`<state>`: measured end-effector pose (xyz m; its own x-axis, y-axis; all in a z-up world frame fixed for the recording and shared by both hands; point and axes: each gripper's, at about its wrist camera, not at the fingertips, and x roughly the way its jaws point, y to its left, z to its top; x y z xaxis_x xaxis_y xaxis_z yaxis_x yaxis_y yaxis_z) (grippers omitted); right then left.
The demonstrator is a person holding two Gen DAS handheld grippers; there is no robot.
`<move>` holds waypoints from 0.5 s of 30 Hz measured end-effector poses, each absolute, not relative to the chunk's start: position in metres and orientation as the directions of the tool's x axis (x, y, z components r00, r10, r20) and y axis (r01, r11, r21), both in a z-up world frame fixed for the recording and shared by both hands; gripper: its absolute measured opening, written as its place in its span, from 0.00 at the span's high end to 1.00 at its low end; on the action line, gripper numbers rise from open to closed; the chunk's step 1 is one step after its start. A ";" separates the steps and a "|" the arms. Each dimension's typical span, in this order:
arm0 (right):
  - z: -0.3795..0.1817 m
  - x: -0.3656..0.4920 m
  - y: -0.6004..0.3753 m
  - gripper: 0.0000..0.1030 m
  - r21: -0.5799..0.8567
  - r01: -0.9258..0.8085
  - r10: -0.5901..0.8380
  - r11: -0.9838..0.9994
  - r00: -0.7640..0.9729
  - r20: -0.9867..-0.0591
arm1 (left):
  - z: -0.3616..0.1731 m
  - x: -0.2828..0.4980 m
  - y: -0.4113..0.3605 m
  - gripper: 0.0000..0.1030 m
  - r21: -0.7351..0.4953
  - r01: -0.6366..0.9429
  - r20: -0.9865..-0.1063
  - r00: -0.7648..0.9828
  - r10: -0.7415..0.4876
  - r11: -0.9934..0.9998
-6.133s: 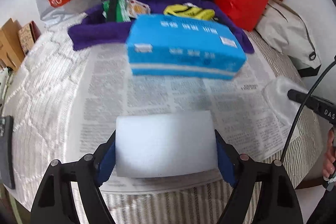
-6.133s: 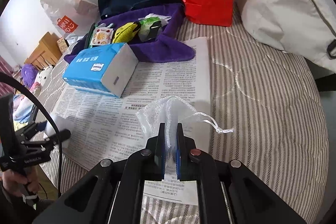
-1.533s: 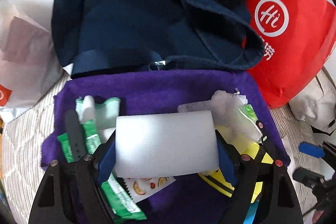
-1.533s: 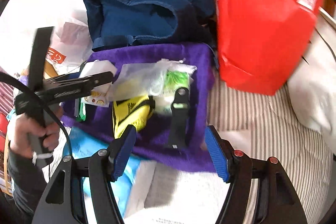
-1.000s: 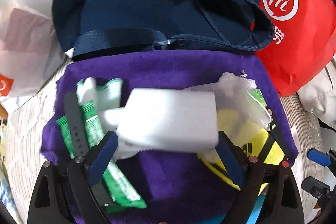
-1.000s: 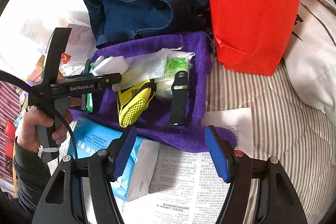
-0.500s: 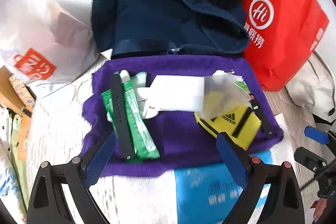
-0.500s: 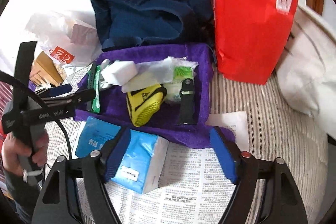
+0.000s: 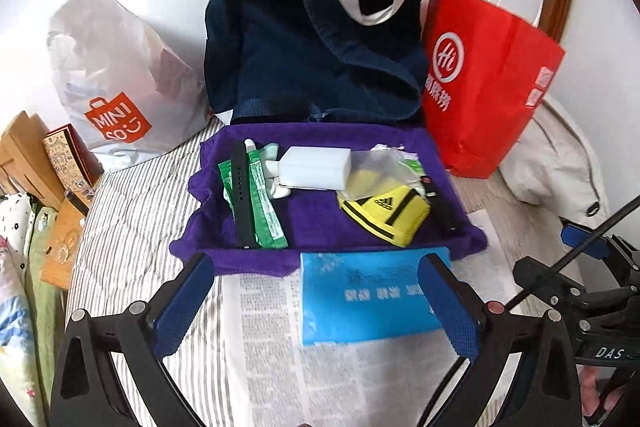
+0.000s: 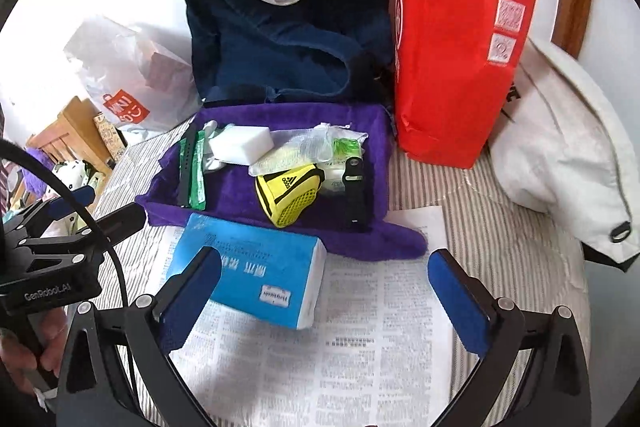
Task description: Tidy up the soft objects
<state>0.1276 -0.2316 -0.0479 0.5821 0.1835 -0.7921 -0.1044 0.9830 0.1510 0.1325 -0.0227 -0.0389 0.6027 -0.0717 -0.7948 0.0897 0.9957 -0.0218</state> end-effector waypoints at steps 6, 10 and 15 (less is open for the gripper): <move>-0.031 0.105 -0.237 0.01 0.135 -0.092 0.163 0.987 0.601 -0.782 | -0.021 0.102 -0.027 0.00 -0.022 0.070 -0.770 0.635 -0.061 0.997; -0.026 0.096 -0.241 0.01 0.127 -0.087 0.154 0.988 0.602 -0.783 | -0.013 0.087 -0.028 0.00 -0.036 0.064 -0.760 0.647 -0.069 0.997; -0.024 0.090 -0.245 0.01 0.123 -0.082 0.148 0.989 0.603 -0.784 | -0.010 0.078 -0.029 0.00 -0.025 0.060 -0.754 0.654 -0.058 0.998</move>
